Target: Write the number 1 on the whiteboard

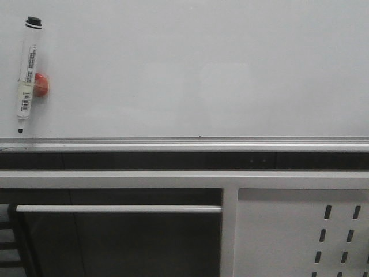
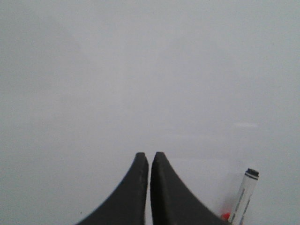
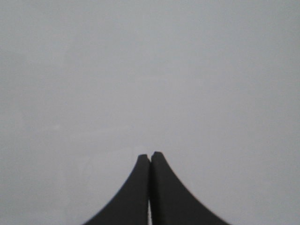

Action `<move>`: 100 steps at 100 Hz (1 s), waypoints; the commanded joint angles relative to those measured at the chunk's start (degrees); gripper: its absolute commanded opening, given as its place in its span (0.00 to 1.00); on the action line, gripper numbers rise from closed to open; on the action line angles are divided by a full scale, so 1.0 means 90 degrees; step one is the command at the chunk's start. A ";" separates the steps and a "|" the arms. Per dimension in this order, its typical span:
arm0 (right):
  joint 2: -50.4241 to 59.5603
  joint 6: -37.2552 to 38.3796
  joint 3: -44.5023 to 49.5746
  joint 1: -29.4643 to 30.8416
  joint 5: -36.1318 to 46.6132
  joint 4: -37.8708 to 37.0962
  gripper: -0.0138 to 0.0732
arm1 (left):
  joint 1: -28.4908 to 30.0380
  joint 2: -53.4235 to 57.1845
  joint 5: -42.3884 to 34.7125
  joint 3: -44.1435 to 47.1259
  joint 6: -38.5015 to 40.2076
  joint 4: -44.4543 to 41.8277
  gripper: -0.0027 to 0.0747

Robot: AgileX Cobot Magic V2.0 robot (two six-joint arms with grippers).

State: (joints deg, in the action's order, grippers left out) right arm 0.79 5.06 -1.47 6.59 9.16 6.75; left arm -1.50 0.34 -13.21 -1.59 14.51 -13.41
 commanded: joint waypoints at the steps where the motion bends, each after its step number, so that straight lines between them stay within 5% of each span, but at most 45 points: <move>1: 0.0097 0.0028 -0.0858 0.0024 -0.0605 -0.0305 0.09 | -0.0030 0.0066 0.0139 -0.0639 0.0155 -0.0350 0.01; 18: -0.0047 0.0028 -0.2119 0.0024 -0.2334 -0.0966 0.09 | -0.0030 -0.0211 0.0291 -0.1584 0.0155 0.0075 0.01; 47: -0.0176 0.0028 -0.2922 0.0024 -0.2440 -0.0404 0.09 | -0.0030 -0.1173 -0.0316 -0.2914 0.0155 0.0126 0.01; 73: -0.1271 -0.0031 -0.4477 0.0024 -0.4153 -0.0404 0.09 | -0.0034 -0.1945 0.2522 -0.4685 0.0368 0.0224 0.01; 100: -0.3097 -0.0257 -0.6456 0.0024 -0.6202 -0.0377 0.09 | -0.0044 -0.2942 0.4418 -0.5959 -0.0084 0.2295 0.01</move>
State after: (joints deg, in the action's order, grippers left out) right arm -21.80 4.06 -53.85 6.59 -44.51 3.21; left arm -1.50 -22.65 24.74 -51.50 16.38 0.00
